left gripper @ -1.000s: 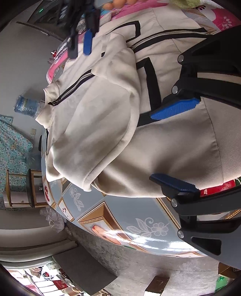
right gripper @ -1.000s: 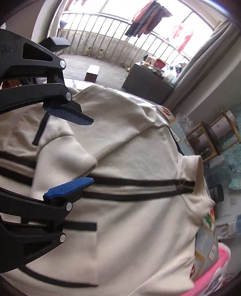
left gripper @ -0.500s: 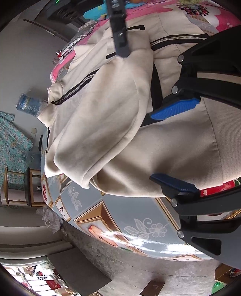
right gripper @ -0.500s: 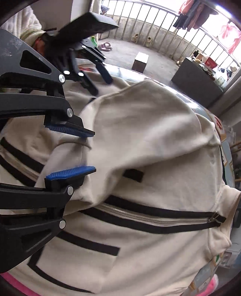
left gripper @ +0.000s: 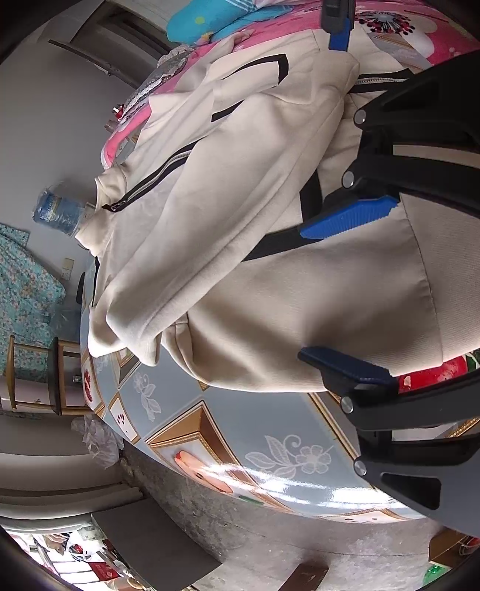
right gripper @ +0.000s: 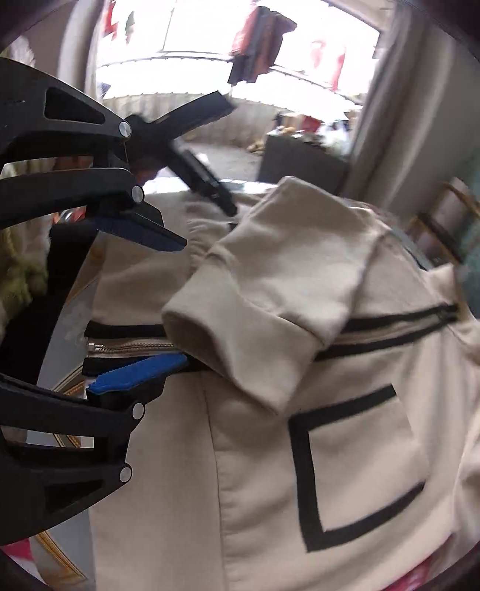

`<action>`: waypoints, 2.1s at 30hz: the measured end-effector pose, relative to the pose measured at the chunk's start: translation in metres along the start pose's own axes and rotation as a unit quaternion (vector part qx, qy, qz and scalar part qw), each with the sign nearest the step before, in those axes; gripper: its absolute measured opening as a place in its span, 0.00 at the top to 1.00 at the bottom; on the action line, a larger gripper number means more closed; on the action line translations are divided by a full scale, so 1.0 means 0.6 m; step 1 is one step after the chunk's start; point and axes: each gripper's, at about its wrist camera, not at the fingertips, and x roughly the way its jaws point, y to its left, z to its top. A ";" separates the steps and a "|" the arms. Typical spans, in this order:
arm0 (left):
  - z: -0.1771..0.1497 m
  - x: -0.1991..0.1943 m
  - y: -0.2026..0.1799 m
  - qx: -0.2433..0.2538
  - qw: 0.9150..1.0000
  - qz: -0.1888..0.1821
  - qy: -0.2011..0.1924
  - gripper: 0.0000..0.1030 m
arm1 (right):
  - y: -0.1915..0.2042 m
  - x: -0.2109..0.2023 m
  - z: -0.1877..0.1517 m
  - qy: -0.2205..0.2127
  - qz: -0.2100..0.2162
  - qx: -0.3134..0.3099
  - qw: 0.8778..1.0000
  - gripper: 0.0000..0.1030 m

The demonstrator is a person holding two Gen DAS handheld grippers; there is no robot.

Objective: Fold large clothes

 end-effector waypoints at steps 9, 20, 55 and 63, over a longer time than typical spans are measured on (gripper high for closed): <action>0.001 0.001 -0.002 0.003 1.000 0.004 0.003 0.42 | -0.068 0.053 -0.002 0.029 0.066 0.142 0.987 0.51; 0.015 -0.006 0.012 -0.007 1.000 0.004 -0.013 0.42 | 0.101 -0.084 0.129 -0.120 0.029 -0.076 0.989 0.96; 0.120 0.071 0.062 0.005 0.992 0.125 0.016 0.42 | -0.154 0.008 0.404 -0.067 -0.139 -0.035 0.987 0.84; 0.111 0.065 0.064 0.042 0.989 0.143 0.007 0.42 | -0.047 -0.009 0.420 -0.106 -0.206 -0.111 0.966 0.70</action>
